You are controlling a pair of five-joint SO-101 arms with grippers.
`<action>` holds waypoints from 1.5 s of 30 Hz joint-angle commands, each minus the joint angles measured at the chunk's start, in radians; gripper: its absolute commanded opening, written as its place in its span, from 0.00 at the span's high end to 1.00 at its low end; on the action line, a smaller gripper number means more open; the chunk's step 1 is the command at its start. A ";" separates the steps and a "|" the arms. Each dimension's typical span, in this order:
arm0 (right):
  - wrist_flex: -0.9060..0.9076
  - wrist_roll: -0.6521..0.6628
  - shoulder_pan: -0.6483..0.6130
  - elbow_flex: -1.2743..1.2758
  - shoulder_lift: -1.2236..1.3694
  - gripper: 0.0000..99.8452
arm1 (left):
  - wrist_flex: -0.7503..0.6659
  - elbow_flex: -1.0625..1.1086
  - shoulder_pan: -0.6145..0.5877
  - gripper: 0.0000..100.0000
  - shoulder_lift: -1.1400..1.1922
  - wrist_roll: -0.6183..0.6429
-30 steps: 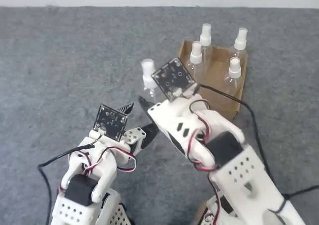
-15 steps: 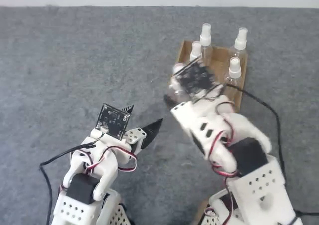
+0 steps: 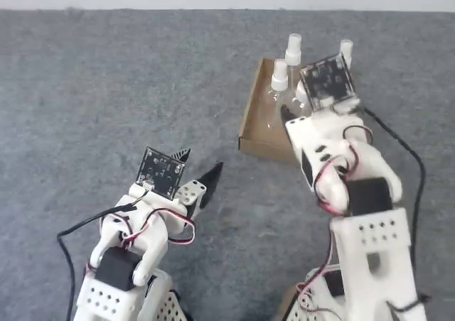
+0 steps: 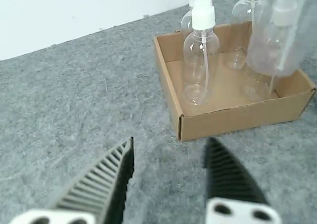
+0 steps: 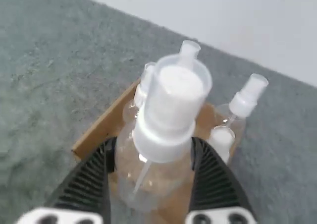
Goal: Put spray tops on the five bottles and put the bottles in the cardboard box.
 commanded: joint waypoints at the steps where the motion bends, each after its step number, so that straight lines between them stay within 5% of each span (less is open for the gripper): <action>1: -0.119 -0.028 0.013 0.021 0.039 0.99 | -0.031 -0.004 -0.006 0.96 -0.015 0.000; 7: -0.240 -0.163 0.013 0.068 0.151 0.99 | -0.031 -0.002 -0.015 0.99 -0.015 -0.002; 45: -0.588 -0.158 0.012 0.282 0.410 0.99 | -0.052 -0.002 -0.063 0.99 -0.015 0.003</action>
